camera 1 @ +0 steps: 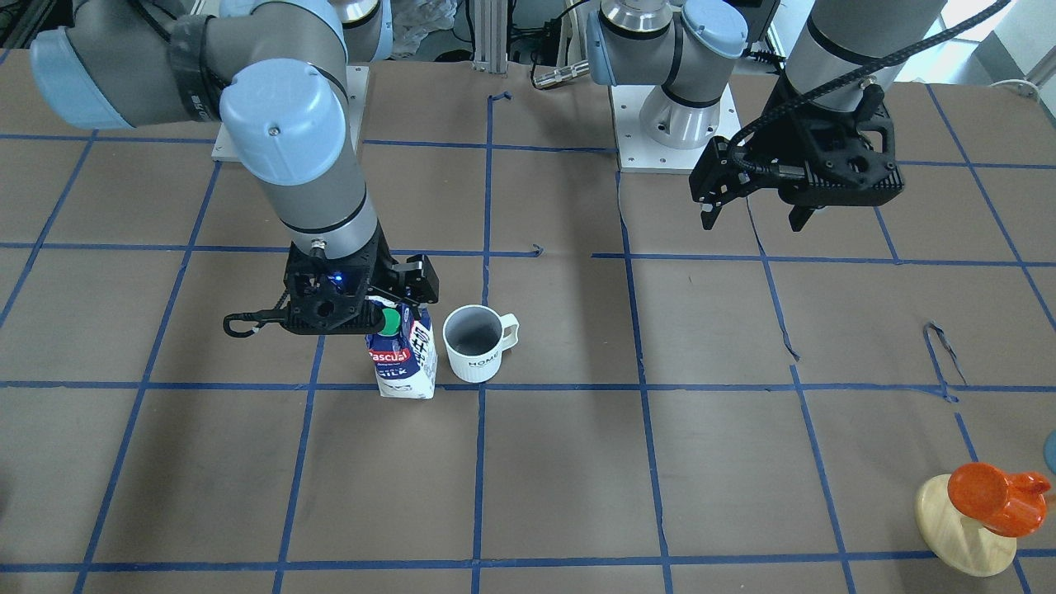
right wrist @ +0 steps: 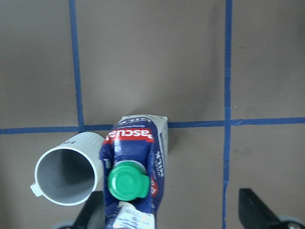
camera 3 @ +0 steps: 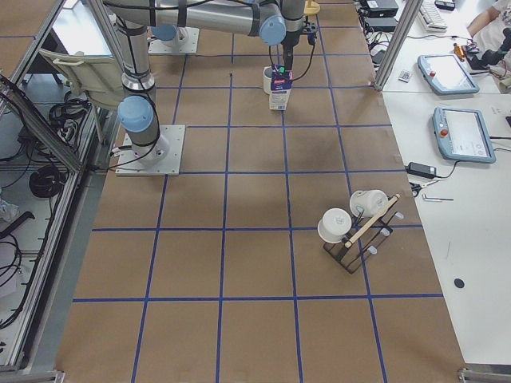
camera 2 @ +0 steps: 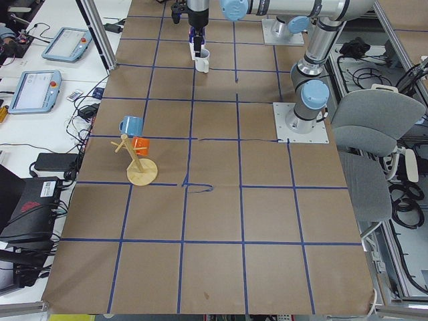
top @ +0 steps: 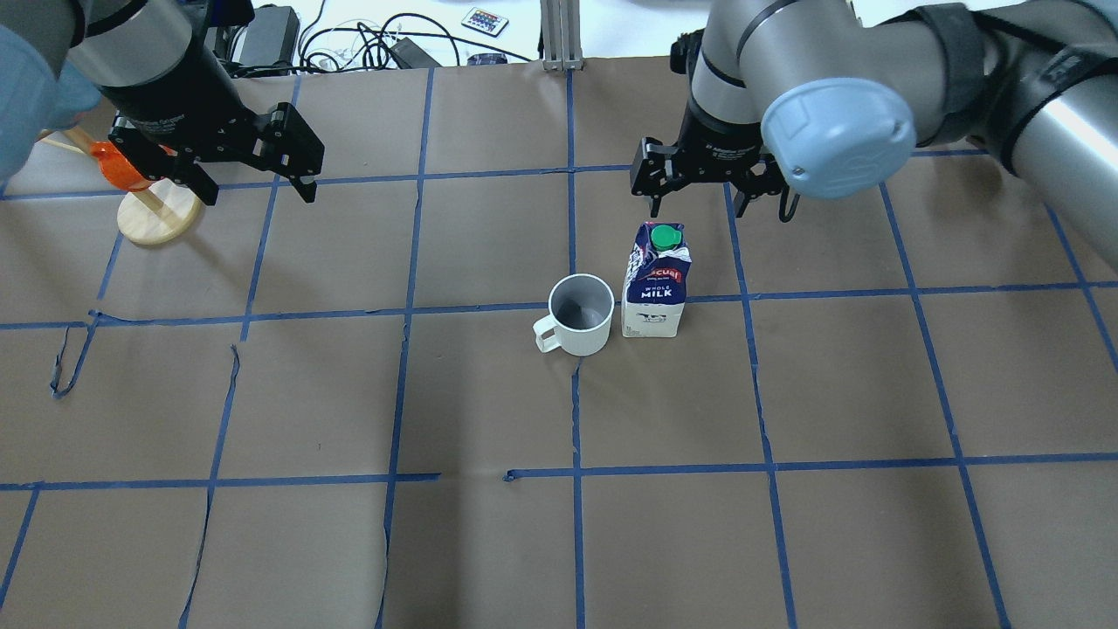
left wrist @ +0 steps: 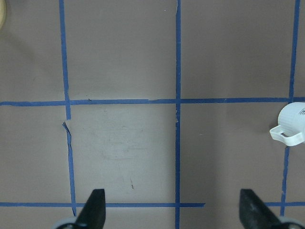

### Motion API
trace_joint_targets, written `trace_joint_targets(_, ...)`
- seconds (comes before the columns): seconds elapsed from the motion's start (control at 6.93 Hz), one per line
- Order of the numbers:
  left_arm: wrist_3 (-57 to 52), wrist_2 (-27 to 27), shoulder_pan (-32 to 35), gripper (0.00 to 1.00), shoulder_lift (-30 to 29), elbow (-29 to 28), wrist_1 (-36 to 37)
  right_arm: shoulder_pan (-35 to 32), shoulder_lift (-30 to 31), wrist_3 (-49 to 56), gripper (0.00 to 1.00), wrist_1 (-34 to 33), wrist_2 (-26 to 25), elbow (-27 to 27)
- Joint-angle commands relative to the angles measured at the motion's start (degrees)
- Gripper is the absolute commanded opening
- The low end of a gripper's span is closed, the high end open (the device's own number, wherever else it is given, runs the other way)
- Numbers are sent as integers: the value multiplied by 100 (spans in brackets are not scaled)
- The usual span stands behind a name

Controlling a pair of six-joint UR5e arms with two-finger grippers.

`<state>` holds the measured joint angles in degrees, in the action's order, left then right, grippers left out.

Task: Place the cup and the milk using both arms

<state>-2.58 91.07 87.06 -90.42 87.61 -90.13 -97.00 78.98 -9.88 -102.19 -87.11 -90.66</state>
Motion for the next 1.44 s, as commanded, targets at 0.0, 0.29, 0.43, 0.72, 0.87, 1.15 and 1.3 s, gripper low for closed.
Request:
trace_joint_targets(0.0, 683, -10, 30, 100, 24, -25, 4, 679, 476, 12, 100, 846, 35, 4)
trace_joint_targets(0.29, 820, -11, 205, 100, 147, -34, -74, 1156, 583, 125, 100, 1007, 9, 22)
trace_joint_targets(0.43, 820, -37, 232, 100, 86, -25, -31, 1122, 966, 222, 100, 956, 10, -4)
trace_joint_targets(0.72, 794, -46, 250, 100, 121, -25, -48, 974, 1426, 232, 100, 1121, 10, -66)
trace_joint_targets(0.87, 776, -20, 250, 100, 147, -25, -57, 781, 1401, 214, 100, 1296, -8, -92)
trace_joint_targets(1.15, 732, -19, 241, 100, 165, -25, -66, 551, 1383, 205, 100, 1228, -479, -215)
trace_joint_targets(1.3, 724, -28, 241, 100, 165, -25, -66, 559, 1383, 162, 100, 1227, -491, -216)
